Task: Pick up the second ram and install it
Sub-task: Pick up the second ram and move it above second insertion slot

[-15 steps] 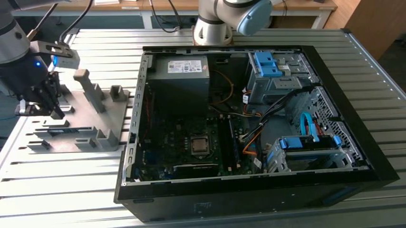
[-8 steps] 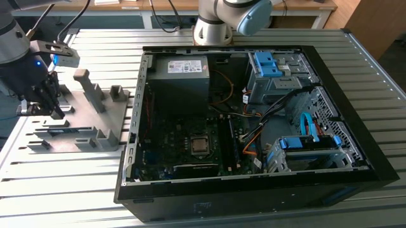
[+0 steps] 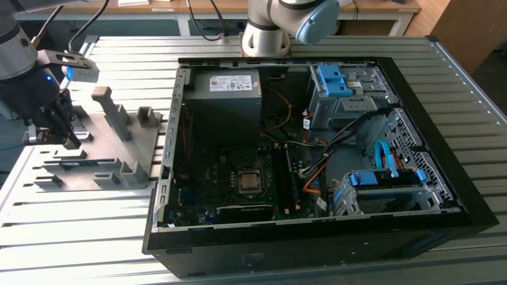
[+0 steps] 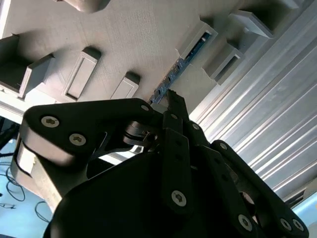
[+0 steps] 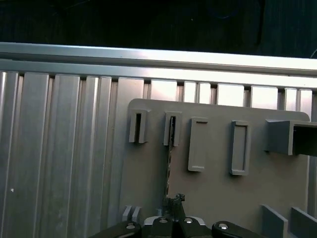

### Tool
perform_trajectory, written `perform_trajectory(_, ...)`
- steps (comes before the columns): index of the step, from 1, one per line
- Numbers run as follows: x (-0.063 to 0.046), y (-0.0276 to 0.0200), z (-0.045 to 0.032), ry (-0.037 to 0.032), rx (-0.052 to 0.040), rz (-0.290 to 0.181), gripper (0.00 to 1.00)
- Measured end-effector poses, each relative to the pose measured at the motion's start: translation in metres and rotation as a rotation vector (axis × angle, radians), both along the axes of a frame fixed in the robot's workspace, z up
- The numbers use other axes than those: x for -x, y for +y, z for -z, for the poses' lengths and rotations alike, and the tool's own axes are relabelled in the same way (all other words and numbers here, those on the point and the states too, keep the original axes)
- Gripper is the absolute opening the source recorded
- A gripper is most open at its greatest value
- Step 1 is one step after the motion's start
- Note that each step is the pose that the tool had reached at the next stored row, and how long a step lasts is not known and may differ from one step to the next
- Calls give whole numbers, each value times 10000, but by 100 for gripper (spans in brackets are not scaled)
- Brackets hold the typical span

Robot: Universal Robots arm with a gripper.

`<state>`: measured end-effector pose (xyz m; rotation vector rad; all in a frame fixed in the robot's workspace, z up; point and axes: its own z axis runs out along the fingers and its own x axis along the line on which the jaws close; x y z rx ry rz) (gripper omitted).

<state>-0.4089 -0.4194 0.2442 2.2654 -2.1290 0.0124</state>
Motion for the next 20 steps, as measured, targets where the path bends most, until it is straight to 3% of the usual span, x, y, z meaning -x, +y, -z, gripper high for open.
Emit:
perform_trajectory(4,2,0,-1,2,-33,-223,10)
perform_trajectory(7,19,0,2,-6,-281,-163,10)
perform_trajectory(15,34,-1,18,-18,-422,655,10)
perform_trajectory(19,62,0,20,-13,-652,724,10)
perform_trajectory(20,64,0,23,-14,-655,752,10)
